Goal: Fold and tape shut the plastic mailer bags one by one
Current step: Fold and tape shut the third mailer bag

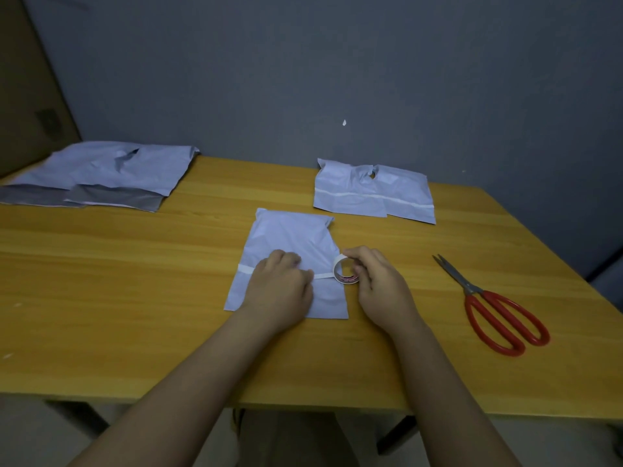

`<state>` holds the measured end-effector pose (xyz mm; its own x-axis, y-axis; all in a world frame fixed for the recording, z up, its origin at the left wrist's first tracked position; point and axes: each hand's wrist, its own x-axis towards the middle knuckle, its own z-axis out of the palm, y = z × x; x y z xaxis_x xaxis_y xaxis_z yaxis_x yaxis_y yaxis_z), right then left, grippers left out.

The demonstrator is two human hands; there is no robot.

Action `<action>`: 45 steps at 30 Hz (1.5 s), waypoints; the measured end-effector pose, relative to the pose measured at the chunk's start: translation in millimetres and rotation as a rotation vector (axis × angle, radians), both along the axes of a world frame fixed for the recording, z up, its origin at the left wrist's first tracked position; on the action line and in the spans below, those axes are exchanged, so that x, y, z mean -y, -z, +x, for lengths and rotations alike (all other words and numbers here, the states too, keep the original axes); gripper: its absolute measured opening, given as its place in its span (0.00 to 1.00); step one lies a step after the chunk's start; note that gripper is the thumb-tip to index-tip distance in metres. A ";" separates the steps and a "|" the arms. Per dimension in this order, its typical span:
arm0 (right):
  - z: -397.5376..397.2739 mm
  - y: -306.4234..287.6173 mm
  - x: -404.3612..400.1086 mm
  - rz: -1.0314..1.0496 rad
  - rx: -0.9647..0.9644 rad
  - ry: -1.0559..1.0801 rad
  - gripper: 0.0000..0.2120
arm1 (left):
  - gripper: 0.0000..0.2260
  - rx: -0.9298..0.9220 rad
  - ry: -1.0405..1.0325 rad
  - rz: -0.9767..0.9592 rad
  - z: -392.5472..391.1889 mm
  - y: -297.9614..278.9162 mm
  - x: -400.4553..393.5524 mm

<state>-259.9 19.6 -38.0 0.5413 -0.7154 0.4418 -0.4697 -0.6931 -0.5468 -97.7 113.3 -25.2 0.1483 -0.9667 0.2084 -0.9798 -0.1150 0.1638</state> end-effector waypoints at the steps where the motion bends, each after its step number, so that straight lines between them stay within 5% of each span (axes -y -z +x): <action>1: 0.2 0.5 -0.2 -0.001 0.007 0.000 0.15 | 0.17 0.006 -0.005 -0.034 -1.7 0.7 -1.1; 8: 1.0 2.4 1.8 -0.019 0.014 0.005 0.14 | 0.16 -0.080 0.055 -0.165 -3.6 12.1 -7.1; 25: 3.6 1.3 -1.3 0.003 0.029 0.025 0.15 | 0.13 -0.063 0.083 -0.054 -8.4 5.9 -0.7; 29: 2.8 1.7 -0.8 0.002 0.032 0.026 0.14 | 0.20 -0.162 0.087 -0.090 -2.6 6.4 0.6; 45: 2.1 0.4 -4.2 -0.020 0.004 0.006 0.17 | 0.25 -0.051 0.192 -0.175 -2.5 11.8 5.8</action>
<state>-257.9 23.8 -38.4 0.5358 -0.7095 0.4578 -0.4716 -0.7012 -0.5347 -100.2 107.5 -37.0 -0.0199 -0.9282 0.3715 -0.9709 0.1066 0.2143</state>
